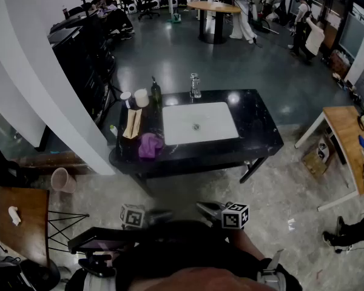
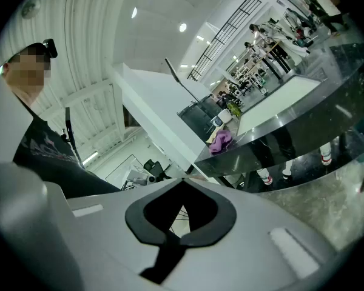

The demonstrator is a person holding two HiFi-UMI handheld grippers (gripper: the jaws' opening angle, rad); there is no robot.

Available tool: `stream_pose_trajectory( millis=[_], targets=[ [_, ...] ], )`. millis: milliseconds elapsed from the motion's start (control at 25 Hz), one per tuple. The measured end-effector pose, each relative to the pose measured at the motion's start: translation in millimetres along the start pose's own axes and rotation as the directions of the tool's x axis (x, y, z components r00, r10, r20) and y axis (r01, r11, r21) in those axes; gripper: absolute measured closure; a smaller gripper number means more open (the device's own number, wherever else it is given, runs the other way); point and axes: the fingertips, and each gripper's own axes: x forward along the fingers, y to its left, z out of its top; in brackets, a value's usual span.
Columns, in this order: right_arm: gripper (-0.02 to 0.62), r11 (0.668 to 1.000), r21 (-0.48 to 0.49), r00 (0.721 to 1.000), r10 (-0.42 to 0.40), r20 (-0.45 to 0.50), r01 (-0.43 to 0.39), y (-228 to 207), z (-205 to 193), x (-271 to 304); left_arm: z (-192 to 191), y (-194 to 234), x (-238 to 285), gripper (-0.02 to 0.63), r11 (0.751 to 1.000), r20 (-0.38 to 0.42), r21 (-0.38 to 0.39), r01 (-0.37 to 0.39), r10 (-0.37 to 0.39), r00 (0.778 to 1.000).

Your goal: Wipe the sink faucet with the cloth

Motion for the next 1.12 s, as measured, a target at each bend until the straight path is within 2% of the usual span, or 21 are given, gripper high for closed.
stream_pose_trajectory(
  millis=[600, 800, 920, 1000, 1080, 1120],
  targets=[
    [0.583, 1.000, -0.001, 1.000, 0.012, 0.000, -0.012, -20.0, -5.6, -46.4, -16.2, -3.5, 48.8, 0.606, 1.000, -0.017, -0.012, -0.002, 0.002, 1.000],
    [0.581, 1.000, 0.014, 0.998, 0.000, 0.057, 0.000, -40.6, 13.1, -77.9, -7.5, -7.1, 81.7, 0.606, 1.000, -0.016, 0.004, 0.024, -0.024, 1.000],
    [0.581, 0.998, 0.057, 0.996, -0.020, 0.090, 0.015, -50.1, 18.9, -98.8, 0.3, -6.0, 90.2, 0.606, 1.000, -0.004, 0.016, -0.023, 0.023, 1.000],
    [0.575, 0.996, 0.089, 0.995, -0.031, 0.099, 0.022, -58.4, 19.0, -109.4, 12.8, 1.8, 89.4, 0.606, 0.996, 0.034, 0.034, -0.085, 0.084, 0.996],
    [0.552, 0.993, 0.116, 0.993, -0.035, 0.110, 0.022, -66.5, 20.9, -115.4, 38.9, 18.6, 76.0, 0.604, 0.980, 0.117, 0.042, -0.196, 0.190, 0.975],
    [0.551, 0.991, 0.129, 0.993, -0.037, 0.114, 0.022, -68.6, 22.4, -115.6, 56.0, 30.1, 62.5, 0.604, 0.962, 0.170, 0.042, -0.271, 0.260, 0.950]
  ],
)
